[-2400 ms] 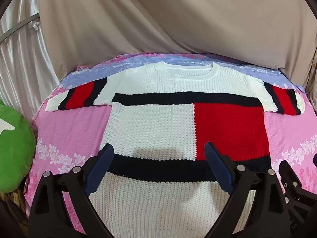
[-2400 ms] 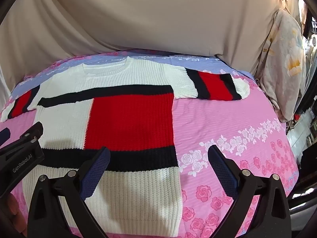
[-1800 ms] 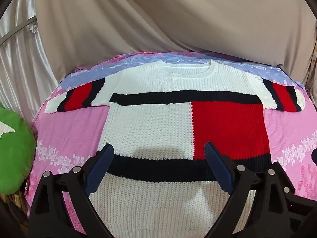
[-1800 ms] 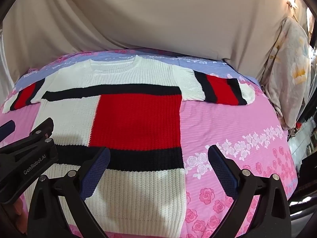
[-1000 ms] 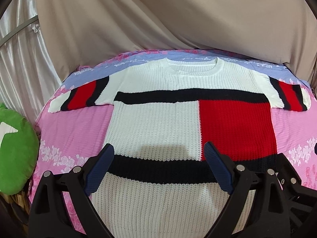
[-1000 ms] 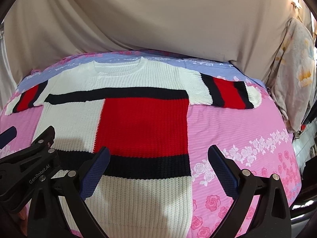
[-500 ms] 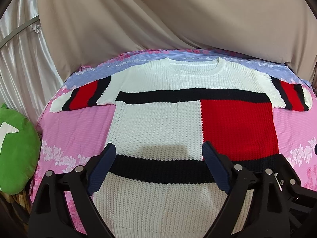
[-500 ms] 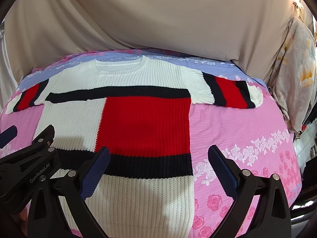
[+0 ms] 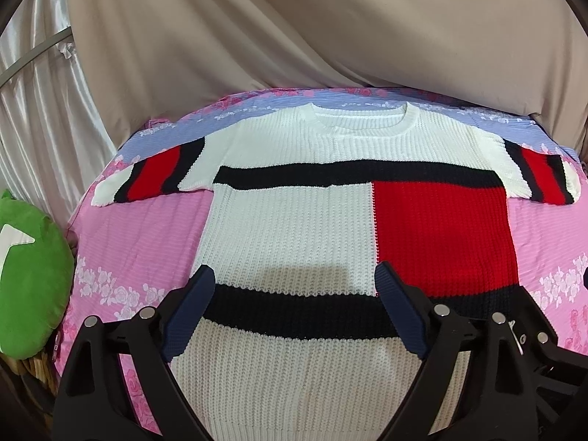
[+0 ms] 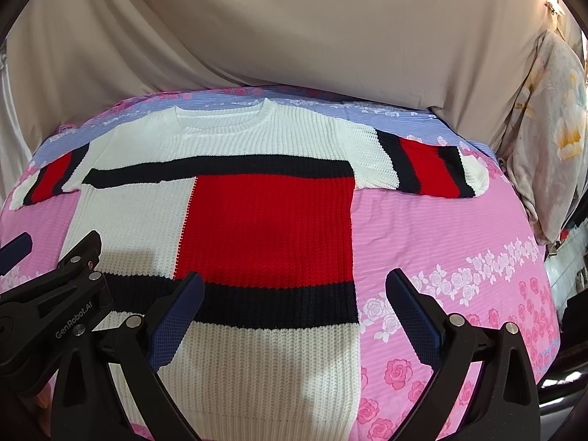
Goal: Fold small clothes
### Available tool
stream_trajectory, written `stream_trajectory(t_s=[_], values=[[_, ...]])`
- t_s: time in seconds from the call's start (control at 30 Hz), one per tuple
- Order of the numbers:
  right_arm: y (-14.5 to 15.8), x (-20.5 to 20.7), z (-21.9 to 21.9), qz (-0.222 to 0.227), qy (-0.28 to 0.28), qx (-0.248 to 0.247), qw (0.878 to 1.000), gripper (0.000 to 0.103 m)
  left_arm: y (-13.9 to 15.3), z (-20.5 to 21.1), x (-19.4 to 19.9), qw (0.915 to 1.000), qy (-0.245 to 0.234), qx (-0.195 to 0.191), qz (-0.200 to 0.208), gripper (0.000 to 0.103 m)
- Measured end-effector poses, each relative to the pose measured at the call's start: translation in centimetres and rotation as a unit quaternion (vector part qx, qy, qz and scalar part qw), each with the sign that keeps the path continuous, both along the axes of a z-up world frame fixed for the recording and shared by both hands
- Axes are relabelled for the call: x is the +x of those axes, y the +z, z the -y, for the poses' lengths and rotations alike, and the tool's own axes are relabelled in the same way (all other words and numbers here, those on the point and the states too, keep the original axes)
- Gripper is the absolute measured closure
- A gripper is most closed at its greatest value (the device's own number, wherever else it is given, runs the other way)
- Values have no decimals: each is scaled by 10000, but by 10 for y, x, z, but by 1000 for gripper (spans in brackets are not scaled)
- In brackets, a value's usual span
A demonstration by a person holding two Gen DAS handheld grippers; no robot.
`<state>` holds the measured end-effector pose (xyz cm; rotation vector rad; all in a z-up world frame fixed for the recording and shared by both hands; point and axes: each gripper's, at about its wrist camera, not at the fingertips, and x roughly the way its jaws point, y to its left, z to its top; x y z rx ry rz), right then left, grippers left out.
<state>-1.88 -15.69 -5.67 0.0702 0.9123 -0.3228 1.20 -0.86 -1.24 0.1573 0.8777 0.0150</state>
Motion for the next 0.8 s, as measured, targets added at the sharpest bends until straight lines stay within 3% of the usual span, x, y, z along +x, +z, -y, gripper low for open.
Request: stream_trajectory(t_s=[0.8], values=[[-4, 9, 0, -94, 8, 62, 9999, 5, -3, -5, 3, 10000, 25, 1, -33, 17]])
